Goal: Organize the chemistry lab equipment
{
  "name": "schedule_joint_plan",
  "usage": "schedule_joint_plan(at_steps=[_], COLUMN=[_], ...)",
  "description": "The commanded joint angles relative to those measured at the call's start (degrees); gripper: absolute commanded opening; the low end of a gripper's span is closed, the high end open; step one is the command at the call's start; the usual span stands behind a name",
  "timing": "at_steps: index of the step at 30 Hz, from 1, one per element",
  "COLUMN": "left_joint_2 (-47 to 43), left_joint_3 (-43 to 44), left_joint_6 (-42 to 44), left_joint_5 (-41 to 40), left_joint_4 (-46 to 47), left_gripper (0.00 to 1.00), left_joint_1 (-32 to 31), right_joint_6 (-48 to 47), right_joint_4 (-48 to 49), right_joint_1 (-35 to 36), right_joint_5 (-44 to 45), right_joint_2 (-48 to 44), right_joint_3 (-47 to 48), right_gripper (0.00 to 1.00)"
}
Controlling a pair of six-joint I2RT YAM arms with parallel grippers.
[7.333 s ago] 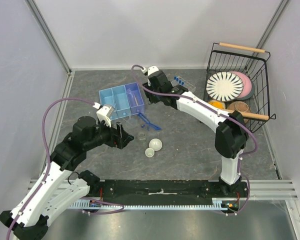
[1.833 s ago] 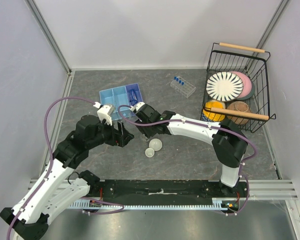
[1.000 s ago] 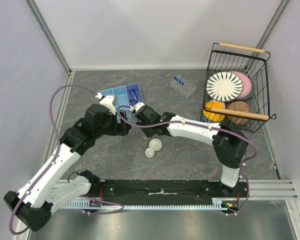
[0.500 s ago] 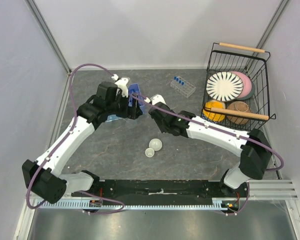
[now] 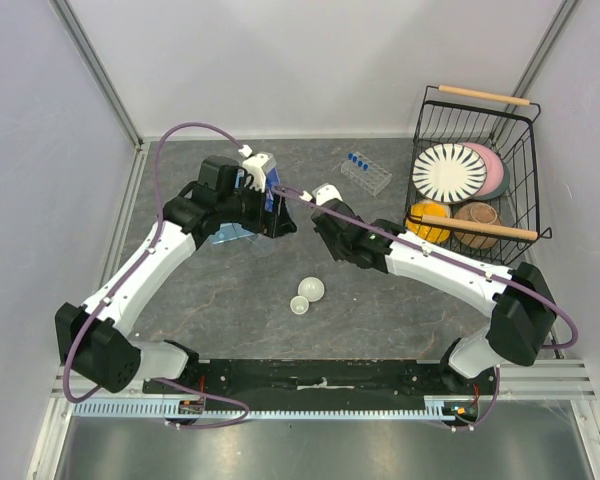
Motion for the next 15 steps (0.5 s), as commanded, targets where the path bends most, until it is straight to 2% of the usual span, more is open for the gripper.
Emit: schedule_joint_plan(at_steps=[1,5,8,15], left_joint_2=[-2.7,-3.5,-6.1,-13.2], left_joint_3=[-2.9,-4.7,-7.2,-10.9], left_joint_6=[-8.7,-7.1,-7.6,-7.7], left_joint_5=[-13.7,-14.1,-13.9,-10.2], left_joint_4=[-4.5,-8.0,-7.9,-8.6], left_gripper=[0.75,0.73,0.73,0.75], left_joint_1=[10.9,5.2,3.2,2.4], right_joint_6=[4.5,4.5,4.4,5.2], right_joint_4=[1.7,2.9,3.0,3.2], right_joint_1=[-3.1,-3.9,-4.5,-5.7], right_joint_5=[0.7,-0.1,-0.7,-2.3], right_joint_2=[-7.6,-3.8,0.4,9.9], right_joint_3=[2.7,5.8,9.3,17.2], right_gripper=[0.0,0.0,0.0,0.0])
